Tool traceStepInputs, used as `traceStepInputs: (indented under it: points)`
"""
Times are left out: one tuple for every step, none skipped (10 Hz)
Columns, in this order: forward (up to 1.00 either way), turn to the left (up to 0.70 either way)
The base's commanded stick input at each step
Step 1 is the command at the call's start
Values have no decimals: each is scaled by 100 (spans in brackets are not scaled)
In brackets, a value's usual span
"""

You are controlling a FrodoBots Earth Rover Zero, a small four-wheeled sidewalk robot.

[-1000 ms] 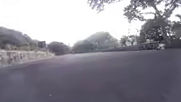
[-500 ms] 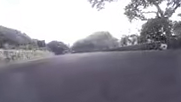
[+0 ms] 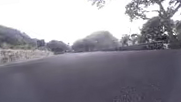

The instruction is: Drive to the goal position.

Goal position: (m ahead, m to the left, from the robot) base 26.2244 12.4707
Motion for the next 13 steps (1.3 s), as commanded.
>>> traceStepInputs:
  points:
    - [70,0]
    - [70,0]
    - [70,0]
    - [70,0]
    - [70,0]
    - [70,0]
    - [70,0]
    - [70,0]
    - [70,0]
    - [70,0]
    - [70,0]
    - [70,0]
    - [70,0]
